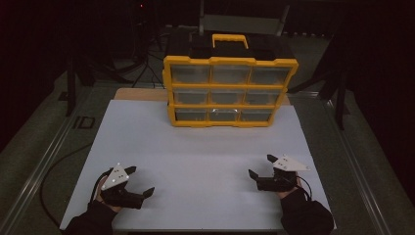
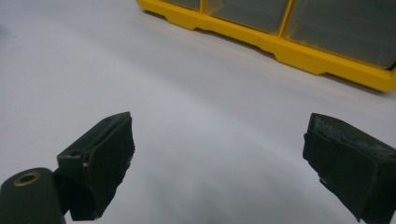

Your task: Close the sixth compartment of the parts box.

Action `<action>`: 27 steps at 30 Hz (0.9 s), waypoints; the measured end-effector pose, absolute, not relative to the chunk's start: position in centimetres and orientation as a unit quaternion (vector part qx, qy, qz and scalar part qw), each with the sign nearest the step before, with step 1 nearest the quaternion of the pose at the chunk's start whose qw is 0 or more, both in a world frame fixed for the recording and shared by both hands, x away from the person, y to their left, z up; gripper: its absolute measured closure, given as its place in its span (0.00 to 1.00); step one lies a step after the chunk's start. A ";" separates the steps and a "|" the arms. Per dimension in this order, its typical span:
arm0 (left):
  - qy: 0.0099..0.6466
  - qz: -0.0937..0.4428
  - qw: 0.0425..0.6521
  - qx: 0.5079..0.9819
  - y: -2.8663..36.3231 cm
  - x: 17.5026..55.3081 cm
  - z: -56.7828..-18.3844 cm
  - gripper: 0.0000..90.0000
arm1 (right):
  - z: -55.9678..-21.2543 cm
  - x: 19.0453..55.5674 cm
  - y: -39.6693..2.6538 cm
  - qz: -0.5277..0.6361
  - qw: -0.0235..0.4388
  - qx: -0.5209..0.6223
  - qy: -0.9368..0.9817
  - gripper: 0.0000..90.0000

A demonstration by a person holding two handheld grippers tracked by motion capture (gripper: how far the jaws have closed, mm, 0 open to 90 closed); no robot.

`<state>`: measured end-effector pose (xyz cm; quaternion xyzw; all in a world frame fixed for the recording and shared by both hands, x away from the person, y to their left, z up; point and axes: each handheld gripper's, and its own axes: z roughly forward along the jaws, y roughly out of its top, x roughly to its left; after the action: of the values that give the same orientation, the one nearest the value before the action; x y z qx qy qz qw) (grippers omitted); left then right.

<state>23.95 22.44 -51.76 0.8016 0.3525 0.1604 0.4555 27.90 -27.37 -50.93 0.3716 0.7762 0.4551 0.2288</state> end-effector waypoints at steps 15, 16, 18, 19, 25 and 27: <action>0.351 0.161 0.455 0.802 22.4 23.9 -51.8 0.00 | -51.7 26.5 -28.4 0.436 0.223 0.365 0.792 0.10; 0.351 0.161 0.455 0.803 22.4 23.9 -51.8 0.00 | -51.8 26.4 -28.5 0.435 0.222 0.365 0.792 0.10; 0.351 0.161 0.455 0.802 22.4 23.9 -51.8 0.00 | -52.0 26.3 -28.8 0.429 0.222 0.361 0.798 0.10; 0.351 0.161 0.455 0.802 22.4 23.9 -51.8 0.00 | -52.1 26.2 -28.8 0.426 0.222 0.360 0.799 0.10; 0.350 0.160 0.454 0.804 22.4 23.9 -51.8 0.00 | -52.4 25.6 -29.6 0.424 0.211 0.359 0.804 0.10; 0.350 0.161 0.454 0.804 22.4 23.9 -51.8 0.00 | -52.4 25.4 -30.0 0.423 0.214 0.364 0.802 0.10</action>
<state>23.93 22.36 -51.79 0.8035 0.3499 0.1606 0.4540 25.40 -29.99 -52.44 0.3641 0.8019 0.4227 0.2138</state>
